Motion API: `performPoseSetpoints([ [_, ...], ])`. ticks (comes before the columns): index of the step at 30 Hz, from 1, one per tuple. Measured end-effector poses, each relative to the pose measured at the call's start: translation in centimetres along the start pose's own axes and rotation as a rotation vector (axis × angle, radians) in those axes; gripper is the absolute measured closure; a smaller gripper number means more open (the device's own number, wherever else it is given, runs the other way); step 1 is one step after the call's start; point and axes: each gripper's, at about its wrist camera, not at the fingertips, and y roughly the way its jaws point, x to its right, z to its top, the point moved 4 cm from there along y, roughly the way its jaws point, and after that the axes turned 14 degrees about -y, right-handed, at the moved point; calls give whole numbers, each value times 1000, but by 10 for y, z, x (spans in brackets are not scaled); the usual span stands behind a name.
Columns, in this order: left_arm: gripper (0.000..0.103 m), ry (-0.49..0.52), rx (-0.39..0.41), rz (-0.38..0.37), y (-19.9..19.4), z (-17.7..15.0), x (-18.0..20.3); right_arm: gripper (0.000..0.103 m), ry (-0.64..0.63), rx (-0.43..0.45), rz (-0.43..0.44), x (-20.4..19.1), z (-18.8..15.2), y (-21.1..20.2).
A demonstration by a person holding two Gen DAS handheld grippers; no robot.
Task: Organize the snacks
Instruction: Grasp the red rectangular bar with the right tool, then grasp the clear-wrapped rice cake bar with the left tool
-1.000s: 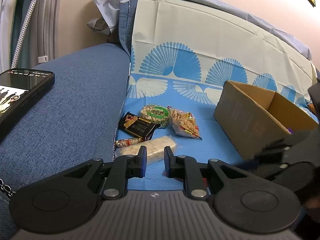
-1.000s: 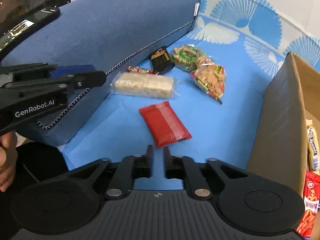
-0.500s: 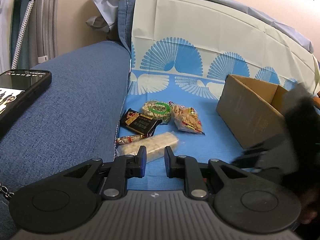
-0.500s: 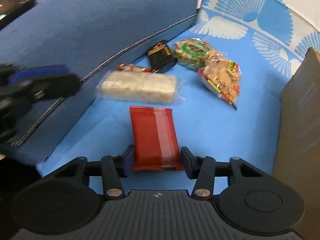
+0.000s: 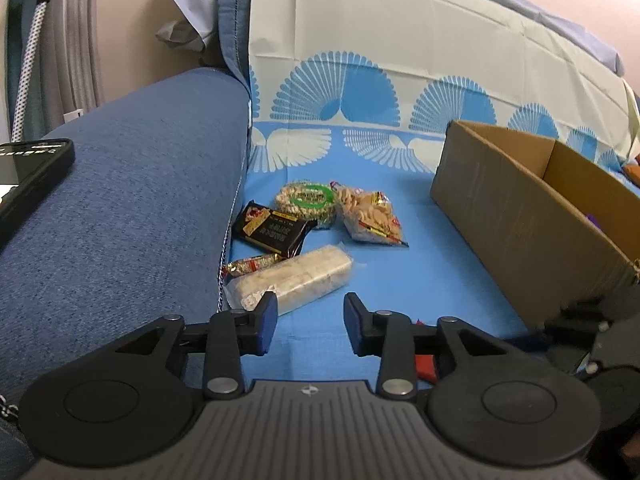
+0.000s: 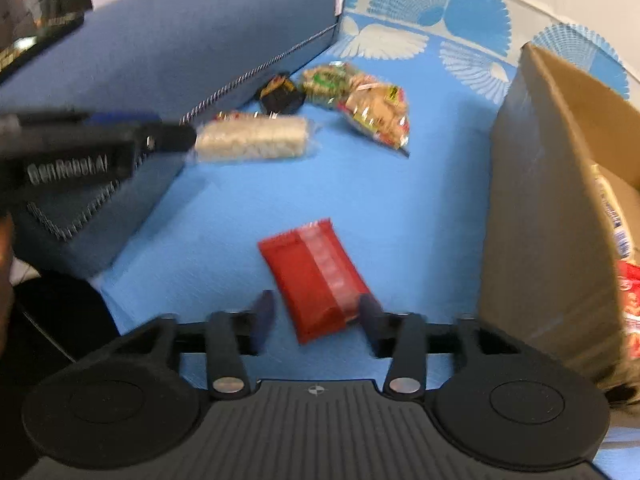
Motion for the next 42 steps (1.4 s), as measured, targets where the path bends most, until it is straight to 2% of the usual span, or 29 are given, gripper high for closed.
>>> performPoseSetpoints([
  [1, 54, 8, -12, 1, 2, -1, 2, 40, -10, 8, -2, -1, 2, 3],
  [2, 50, 18, -27, 3, 5, -1, 3, 30, -27, 32, -5, -1, 5, 4],
  [4, 45, 44, -68, 22, 13, -1, 8, 21, -82, 82, -30, -1, 11, 2],
  [7, 37, 96, -105, 67, 26, -1, 17, 20, -92, 58, -42, 4, 12, 12],
  [9, 29, 157, -105, 113, 39, 4, 25, 23, -43, 16, -15, 10, 10, 19],
  [12, 16, 220, -104, 154, 60, 14, 34, 38, -11, -8, 44, 12, 10, 21],
  [14, 12, 250, -111, 178, 79, 22, 38, 51, -12, -19, 69, 10, 8, 22],
  [20, 12, 314, -251, 193, 128, 32, 40, 57, -47, -22, 79, 6, 6, 20],
  [22, 13, 316, -285, 174, 132, 30, 37, 59, -46, -17, 90, 6, 7, 17],
  [24, 37, 288, -315, 161, 133, 30, 30, 59, -38, -16, 93, 8, 6, 16],
  [25, 43, 273, -316, 163, 131, 31, 29, 59, -32, -17, 94, 8, 6, 15],
  [27, 63, 224, -307, 132, 122, 34, 25, 59, -17, -17, 96, 9, 7, 15],
  [31, 65, 150, -323, 74, 97, 33, 27, 59, -4, -11, 94, 9, 6, 15],
  [38, 65, -174, -414, 9, 44, 2, -1, 59, 6, 15, 88, 7, 3, 13],
  [40, 64, -196, -410, 0, 32, -8, -7, 58, 21, 23, 93, 7, 2, 10],
  [42, 64, -160, -381, -10, 19, -20, -7, 58, 32, 32, 89, 7, 1, 8],
])
